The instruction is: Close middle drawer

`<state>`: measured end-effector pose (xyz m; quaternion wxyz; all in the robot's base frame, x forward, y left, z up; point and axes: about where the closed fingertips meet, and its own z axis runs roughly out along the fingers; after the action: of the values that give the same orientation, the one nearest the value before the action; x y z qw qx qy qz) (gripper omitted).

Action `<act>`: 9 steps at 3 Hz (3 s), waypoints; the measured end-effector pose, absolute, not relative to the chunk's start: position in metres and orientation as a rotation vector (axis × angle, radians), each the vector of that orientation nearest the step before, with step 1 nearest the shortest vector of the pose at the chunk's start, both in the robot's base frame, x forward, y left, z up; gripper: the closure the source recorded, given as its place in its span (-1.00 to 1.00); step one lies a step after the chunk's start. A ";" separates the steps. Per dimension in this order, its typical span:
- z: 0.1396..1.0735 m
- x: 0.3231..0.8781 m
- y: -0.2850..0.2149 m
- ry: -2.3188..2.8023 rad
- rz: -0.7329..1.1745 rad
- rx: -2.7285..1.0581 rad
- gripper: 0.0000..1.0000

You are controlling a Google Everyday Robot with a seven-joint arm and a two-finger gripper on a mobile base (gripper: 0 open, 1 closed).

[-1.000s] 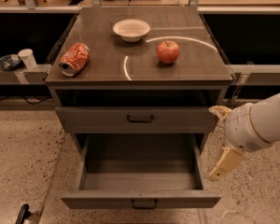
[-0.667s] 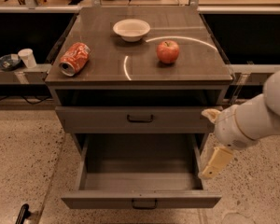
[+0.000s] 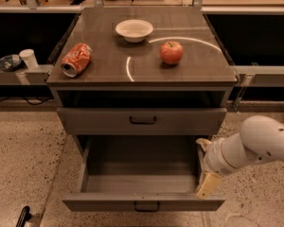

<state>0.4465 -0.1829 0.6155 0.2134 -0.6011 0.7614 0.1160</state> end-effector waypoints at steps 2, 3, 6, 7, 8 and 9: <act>0.534 0.410 -0.190 1.960 0.473 -1.754 -0.67; 0.505 0.389 -0.182 1.926 0.540 -1.775 -0.23; 0.456 0.370 -0.169 1.922 0.629 -1.764 1.00; 0.444 0.376 -0.165 1.972 0.536 -1.751 0.65; 0.420 0.394 -0.161 2.078 0.421 -1.651 0.03; 0.405 0.408 -0.165 2.171 0.412 -1.481 -0.47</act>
Offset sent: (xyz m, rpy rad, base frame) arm -0.0649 -0.0041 -0.1155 0.1682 0.0329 0.2068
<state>0.4076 -0.1648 0.4054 0.2383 -0.5407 0.7926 0.1505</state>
